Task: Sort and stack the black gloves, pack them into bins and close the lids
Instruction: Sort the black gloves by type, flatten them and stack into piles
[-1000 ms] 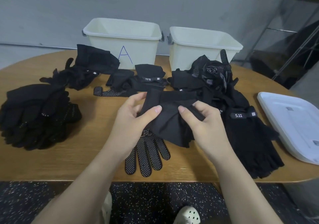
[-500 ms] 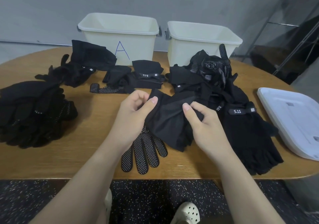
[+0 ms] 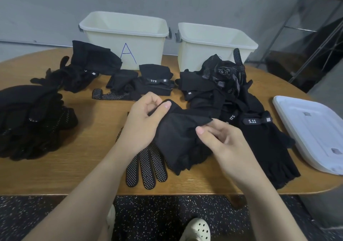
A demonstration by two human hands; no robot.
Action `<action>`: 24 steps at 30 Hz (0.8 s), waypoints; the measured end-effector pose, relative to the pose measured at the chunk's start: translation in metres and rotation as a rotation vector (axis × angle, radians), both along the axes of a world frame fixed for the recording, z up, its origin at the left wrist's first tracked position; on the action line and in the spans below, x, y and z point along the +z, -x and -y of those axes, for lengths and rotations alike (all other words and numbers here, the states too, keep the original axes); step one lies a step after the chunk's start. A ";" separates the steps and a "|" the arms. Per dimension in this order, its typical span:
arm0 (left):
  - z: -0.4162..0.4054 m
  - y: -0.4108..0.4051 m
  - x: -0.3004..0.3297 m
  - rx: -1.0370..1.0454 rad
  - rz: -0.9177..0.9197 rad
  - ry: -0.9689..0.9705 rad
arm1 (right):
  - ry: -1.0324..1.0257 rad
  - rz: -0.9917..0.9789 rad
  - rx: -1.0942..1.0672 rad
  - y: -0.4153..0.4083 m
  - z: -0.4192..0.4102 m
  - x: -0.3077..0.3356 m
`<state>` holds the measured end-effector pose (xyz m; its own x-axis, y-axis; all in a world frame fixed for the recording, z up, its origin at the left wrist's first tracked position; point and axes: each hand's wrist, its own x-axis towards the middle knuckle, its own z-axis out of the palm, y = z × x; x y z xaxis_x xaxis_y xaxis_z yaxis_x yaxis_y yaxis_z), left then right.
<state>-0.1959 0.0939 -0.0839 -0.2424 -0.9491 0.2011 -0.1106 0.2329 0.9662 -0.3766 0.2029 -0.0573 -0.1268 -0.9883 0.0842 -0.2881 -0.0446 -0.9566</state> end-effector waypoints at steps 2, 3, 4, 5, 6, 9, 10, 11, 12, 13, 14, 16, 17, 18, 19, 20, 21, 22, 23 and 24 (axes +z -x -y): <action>0.003 0.002 0.002 -0.063 0.039 -0.004 | -0.033 0.119 -0.028 0.002 0.000 -0.001; 0.005 0.003 0.002 -0.091 0.062 -0.001 | -0.043 0.129 -0.048 0.003 0.001 -0.001; 0.007 0.006 0.001 -0.112 0.077 0.001 | -0.051 0.093 -0.078 0.005 0.003 -0.005; 0.008 0.009 0.000 -0.129 0.091 0.000 | -0.062 0.036 -0.095 0.006 0.006 -0.008; 0.008 0.013 -0.003 -0.136 0.115 0.003 | -0.072 -0.047 -0.093 0.007 0.008 -0.012; 0.008 0.026 -0.015 -0.081 0.268 0.090 | -0.084 -0.238 -0.148 0.007 0.016 -0.021; 0.009 0.027 -0.019 -0.052 0.337 0.143 | -0.082 -0.267 -0.182 0.007 0.018 -0.024; 0.008 0.028 -0.023 -0.034 0.401 0.200 | -0.082 -0.294 -0.224 0.006 0.019 -0.025; 0.007 0.027 -0.024 -0.027 0.452 0.262 | -0.078 -0.340 -0.268 0.005 0.021 -0.028; 0.004 0.024 -0.023 -0.029 0.495 0.323 | -0.075 -0.394 -0.311 0.002 0.021 -0.031; -0.001 0.021 -0.021 -0.041 0.536 0.376 | -0.071 -0.451 -0.349 0.000 0.022 -0.035; -0.014 0.013 -0.018 -0.097 0.614 0.409 | -0.058 -0.543 -0.389 -0.006 0.023 -0.039; -0.021 0.009 -0.017 -0.140 0.657 0.385 | -0.046 -0.583 -0.388 -0.008 0.022 -0.040; -0.027 0.005 -0.018 -0.181 0.701 0.353 | -0.030 -0.629 -0.379 -0.010 0.022 -0.041; -0.031 -0.001 -0.020 -0.216 0.753 0.327 | -0.013 -0.682 -0.368 -0.012 0.022 -0.040; -0.033 -0.006 -0.022 -0.242 0.813 0.316 | 0.013 -0.744 -0.358 -0.013 0.021 -0.040; -0.033 -0.012 -0.024 -0.264 0.872 0.321 | 0.052 -0.803 -0.351 -0.013 0.020 -0.039; -0.031 -0.017 -0.027 -0.281 0.923 0.337 | 0.105 -0.853 -0.336 -0.013 0.018 -0.038; -0.028 -0.021 -0.029 -0.293 0.961 0.358 | 0.166 -0.892 -0.303 -0.014 0.018 -0.036; -0.025 -0.026 -0.032 -0.302 0.989 0.381 | 0.223 -0.926 -0.243 -0.014 0.017 -0.035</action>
<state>-0.1703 0.1191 -0.1157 -0.6694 -0.7407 0.0572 -0.6842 0.6446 0.3411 -0.3625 0.1861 -0.0926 -0.1141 -0.8933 0.4347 -0.9452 -0.0372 -0.3245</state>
